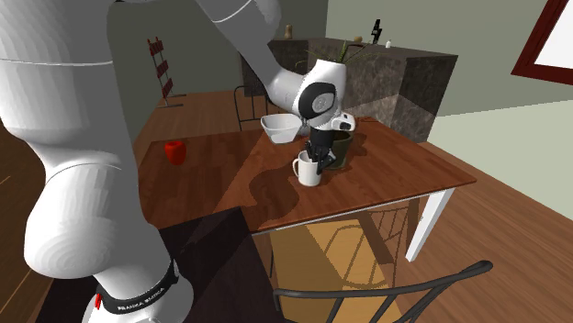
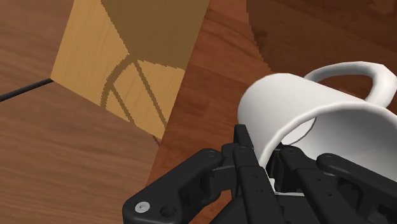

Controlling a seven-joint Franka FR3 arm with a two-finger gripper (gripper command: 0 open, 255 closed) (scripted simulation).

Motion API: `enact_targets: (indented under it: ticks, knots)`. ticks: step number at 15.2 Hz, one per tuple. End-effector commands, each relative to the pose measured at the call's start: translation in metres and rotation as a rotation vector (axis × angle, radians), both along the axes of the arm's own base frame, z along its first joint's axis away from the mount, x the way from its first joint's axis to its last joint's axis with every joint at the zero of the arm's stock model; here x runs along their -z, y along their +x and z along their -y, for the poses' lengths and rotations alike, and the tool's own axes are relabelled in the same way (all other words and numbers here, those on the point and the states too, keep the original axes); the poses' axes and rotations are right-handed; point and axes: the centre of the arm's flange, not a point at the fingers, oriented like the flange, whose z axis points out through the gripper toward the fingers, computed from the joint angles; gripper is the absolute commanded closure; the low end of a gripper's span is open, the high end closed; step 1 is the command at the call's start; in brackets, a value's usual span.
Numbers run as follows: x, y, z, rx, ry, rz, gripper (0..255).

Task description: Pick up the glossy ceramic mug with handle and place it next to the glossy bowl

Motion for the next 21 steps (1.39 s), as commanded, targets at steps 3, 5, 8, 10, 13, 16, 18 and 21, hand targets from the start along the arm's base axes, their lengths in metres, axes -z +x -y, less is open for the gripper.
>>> enact_targets:
  ticks: [3, 5, 8, 10, 13, 16, 18, 21]
  knots:
    - [-0.022, 0.001, 0.0, 0.0, 0.0, 0.0, 255]
    - [-0.032, 0.001, 0.0, 0.0, 0.0, 0.0, 255]
    - [-0.048, 0.001, 0.0, 0.0, 0.0, 0.0, 255]
    - [-0.059, 0.001, 0.0, 0.0, 0.0, 0.0, 255]
    - [-0.074, 0.001, 0.0, 0.0, 0.0, 0.0, 255]
    - [-0.09, 0.001, 0.0, 0.0, 0.0, 0.0, 255]
    - [-0.101, 0.001, 0.0, 0.0, 0.0, 0.0, 255]
    - [-0.108, 0.004, -0.013, 0.0, 0.0, 0.0, 255]
